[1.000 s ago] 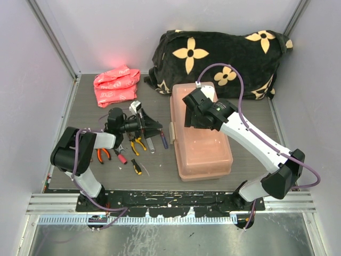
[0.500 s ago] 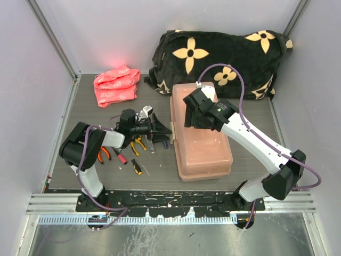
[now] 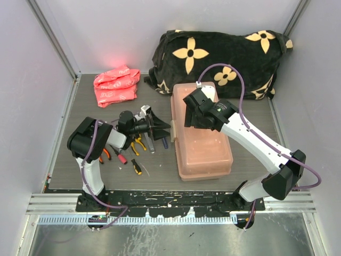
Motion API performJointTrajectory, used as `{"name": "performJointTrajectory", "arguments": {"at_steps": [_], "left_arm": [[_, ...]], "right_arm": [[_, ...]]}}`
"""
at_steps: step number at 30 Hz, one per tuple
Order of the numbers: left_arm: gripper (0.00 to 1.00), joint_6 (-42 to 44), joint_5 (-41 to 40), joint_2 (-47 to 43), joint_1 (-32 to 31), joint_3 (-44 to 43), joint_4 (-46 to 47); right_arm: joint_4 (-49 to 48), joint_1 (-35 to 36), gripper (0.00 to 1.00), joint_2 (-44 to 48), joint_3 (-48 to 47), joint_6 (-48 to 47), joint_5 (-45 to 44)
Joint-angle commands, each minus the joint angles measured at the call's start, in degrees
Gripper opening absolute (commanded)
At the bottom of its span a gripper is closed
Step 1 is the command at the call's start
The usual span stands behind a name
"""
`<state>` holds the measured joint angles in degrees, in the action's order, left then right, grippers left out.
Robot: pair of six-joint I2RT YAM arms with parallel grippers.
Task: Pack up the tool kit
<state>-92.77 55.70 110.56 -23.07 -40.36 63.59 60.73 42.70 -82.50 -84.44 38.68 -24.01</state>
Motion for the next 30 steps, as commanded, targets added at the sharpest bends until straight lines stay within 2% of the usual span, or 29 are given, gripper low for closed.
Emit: {"name": "performJointTrajectory", "arguments": {"at_steps": [1,5,13,21,26,30], "left_arm": [[0.56,-6.97,-0.74,-2.44,0.20,-1.88,16.65],[0.56,-3.48,-0.20,-3.32,0.30,-0.52,13.08],[0.56,-6.34,0.01,-4.28,2.99,-0.44,15.77],[0.56,-3.12,3.01,-6.83,12.67,1.41,11.81],[0.57,4.71,4.51,-8.67,11.08,1.11,1.90],[0.57,9.75,1.86,-8.74,7.48,2.46,-3.46]], "right_arm": [[7.38,0.40,0.72,-4.11,4.17,2.21,7.53],[7.12,0.44,0.72,-4.83,3.66,1.95,7.82],[7.06,0.42,0.73,-4.12,4.75,2.10,7.93],[6.63,0.38,0.73,-3.14,5.22,2.37,7.62],[5.60,0.37,0.73,-4.16,5.11,1.87,8.54],[5.43,0.40,0.73,-3.98,5.07,1.75,8.80]]}}
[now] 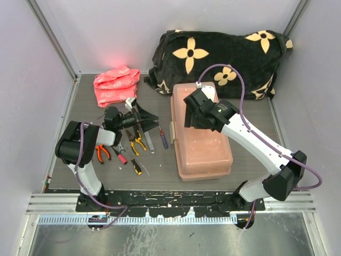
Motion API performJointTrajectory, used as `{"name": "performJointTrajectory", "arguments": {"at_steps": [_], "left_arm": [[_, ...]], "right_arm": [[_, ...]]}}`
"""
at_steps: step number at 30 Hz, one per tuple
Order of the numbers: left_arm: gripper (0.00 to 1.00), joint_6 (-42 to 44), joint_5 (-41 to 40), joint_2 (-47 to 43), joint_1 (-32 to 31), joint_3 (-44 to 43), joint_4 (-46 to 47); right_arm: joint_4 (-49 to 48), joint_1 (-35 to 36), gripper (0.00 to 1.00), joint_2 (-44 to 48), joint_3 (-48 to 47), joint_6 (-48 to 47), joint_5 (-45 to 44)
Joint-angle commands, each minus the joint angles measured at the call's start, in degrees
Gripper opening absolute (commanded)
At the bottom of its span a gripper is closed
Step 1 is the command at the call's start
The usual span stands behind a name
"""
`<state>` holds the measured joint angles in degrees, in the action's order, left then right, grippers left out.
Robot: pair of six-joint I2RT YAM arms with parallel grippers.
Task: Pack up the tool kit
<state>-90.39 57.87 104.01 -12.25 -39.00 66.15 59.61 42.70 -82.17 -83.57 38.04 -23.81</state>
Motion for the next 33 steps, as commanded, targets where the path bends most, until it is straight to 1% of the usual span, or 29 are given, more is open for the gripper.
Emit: {"name": "performJointTrajectory", "arguments": {"at_steps": [1,3,6,15,23,26,33], "left_arm": [[0.57,8.51,-1.17,-2.49,-4.53,1.45,-7.45],[0.58,11.53,-2.49,-3.16,-7.07,1.63,-11.26],[0.58,15.39,-3.61,-3.94,-8.81,0.92,-17.23],[0.59,14.86,-5.54,0.20,-10.16,-0.81,-17.49],[0.60,9.20,-6.31,3.26,-11.92,-2.63,-10.00],[0.60,5.38,-6.37,3.94,-11.92,-3.07,-5.35],[0.60,-3.05,-6.10,1.85,-11.83,-4.00,1.90]], "right_arm": [[6.75,0.42,0.73,-4.13,4.20,2.43,8.49],[7.32,0.38,0.73,-3.60,4.30,2.60,8.06],[7.75,0.39,0.74,-2.79,4.74,2.97,7.90],[7.96,0.38,0.75,-1.50,5.92,3.79,7.73],[8.59,0.41,0.79,-1.41,6.05,3.79,7.30],[8.72,0.45,0.79,-1.48,6.05,3.82,7.28],[8.68,0.37,0.80,-1.74,5.98,3.82,7.11]]}}
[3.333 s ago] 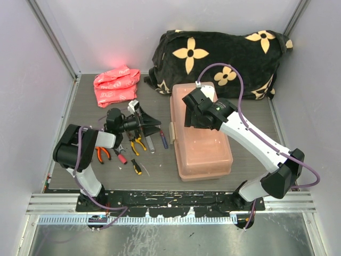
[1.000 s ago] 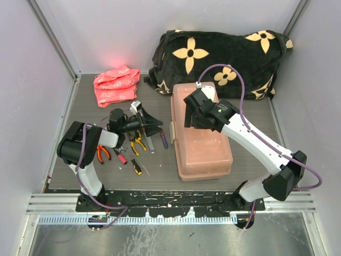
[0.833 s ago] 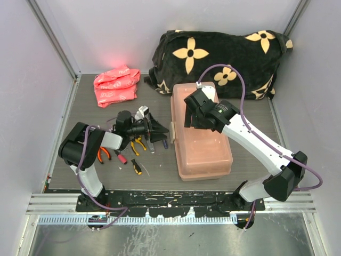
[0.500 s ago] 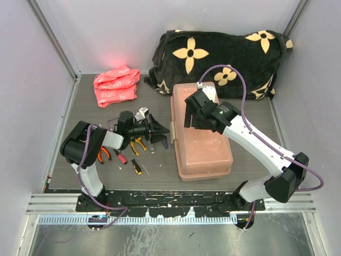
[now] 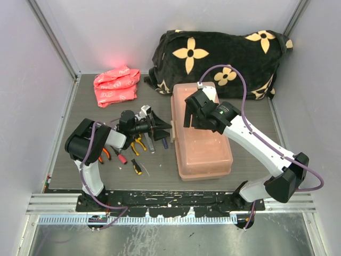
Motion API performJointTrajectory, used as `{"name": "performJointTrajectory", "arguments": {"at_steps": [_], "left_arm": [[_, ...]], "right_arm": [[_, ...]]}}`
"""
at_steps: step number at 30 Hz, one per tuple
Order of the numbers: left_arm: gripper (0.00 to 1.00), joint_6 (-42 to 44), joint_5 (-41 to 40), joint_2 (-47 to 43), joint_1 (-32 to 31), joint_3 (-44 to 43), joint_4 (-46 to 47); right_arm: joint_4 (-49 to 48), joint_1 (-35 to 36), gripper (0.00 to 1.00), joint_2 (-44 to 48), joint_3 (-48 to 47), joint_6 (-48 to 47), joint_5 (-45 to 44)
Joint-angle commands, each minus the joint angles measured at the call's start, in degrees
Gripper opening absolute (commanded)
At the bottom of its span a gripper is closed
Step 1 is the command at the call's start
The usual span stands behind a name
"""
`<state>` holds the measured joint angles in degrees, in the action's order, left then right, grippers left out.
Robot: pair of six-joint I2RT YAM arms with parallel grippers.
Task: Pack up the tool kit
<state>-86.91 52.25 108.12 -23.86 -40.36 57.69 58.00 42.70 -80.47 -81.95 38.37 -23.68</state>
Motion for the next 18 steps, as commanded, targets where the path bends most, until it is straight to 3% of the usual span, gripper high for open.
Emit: {"name": "performJointTrajectory", "arguments": {"at_steps": [1,18], "left_arm": [[0.60,-7.47,-0.48,-2.58,-0.23,-2.70,11.16],[0.58,-12.85,-1.01,-3.32,1.77,1.11,18.92]], "right_arm": [[10.29,0.45,0.80,-3.53,4.33,3.47,6.89],[10.21,0.44,0.80,-3.09,5.01,3.63,7.40]]}}
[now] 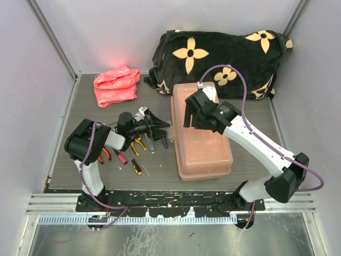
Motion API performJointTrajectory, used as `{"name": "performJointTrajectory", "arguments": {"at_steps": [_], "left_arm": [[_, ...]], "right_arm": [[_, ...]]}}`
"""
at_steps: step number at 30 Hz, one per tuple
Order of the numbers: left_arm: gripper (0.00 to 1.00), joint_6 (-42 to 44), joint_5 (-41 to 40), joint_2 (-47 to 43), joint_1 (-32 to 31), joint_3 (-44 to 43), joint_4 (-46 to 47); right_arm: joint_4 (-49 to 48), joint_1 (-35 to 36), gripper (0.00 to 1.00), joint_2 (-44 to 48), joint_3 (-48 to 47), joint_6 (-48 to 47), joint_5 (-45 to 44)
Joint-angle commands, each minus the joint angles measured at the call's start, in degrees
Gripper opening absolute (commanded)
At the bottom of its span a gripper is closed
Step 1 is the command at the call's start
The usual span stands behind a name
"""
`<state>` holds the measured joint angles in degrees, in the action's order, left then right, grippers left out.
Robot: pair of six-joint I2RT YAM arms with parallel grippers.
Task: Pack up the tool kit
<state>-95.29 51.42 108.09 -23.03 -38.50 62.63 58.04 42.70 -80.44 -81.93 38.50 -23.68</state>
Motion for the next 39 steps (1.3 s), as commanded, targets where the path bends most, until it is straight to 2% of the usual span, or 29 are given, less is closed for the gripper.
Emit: {"name": "performJointTrajectory", "arguments": {"at_steps": [1,11,17,20,22,25,27,39], "left_arm": [[0.58,-5.14,-0.52,-2.92,1.11,-0.64,15.04],[0.57,-7.41,-0.73,-2.25,1.36,-1.33,17.39],[0.59,-4.09,0.16,-2.77,1.89,-0.17,14.37],[0.64,-1.55,0.31,-2.72,2.18,0.34,11.46],[0.80,0.02,0.52,-2.80,2.23,0.63,9.34],[0.93,2.95,1.10,-3.50,2.24,0.82,5.35],[0.98,4.82,1.37,-3.97,2.26,1.32,3.27],[0.98,6.10,1.02,-0.75,0.81,-0.59,2.50]], "right_arm": [[10.16,0.42,0.80,-3.00,5.14,3.55,7.42],[10.25,0.38,0.80,-3.61,4.41,3.34,7.50],[10.25,0.39,0.80,-4.11,3.96,2.99,7.49],[10.49,0.42,0.83,-4.11,3.91,2.96,7.38],[10.66,0.41,0.87,-3.98,4.00,3.02,7.15],[10.91,0.37,0.95,-3.64,4.25,3.22,6.90],[10.87,0.44,0.99,-3.54,4.39,3.42,6.73],[11.12,0.45,1.00,-4.22,3.68,3.34,6.72]]}}
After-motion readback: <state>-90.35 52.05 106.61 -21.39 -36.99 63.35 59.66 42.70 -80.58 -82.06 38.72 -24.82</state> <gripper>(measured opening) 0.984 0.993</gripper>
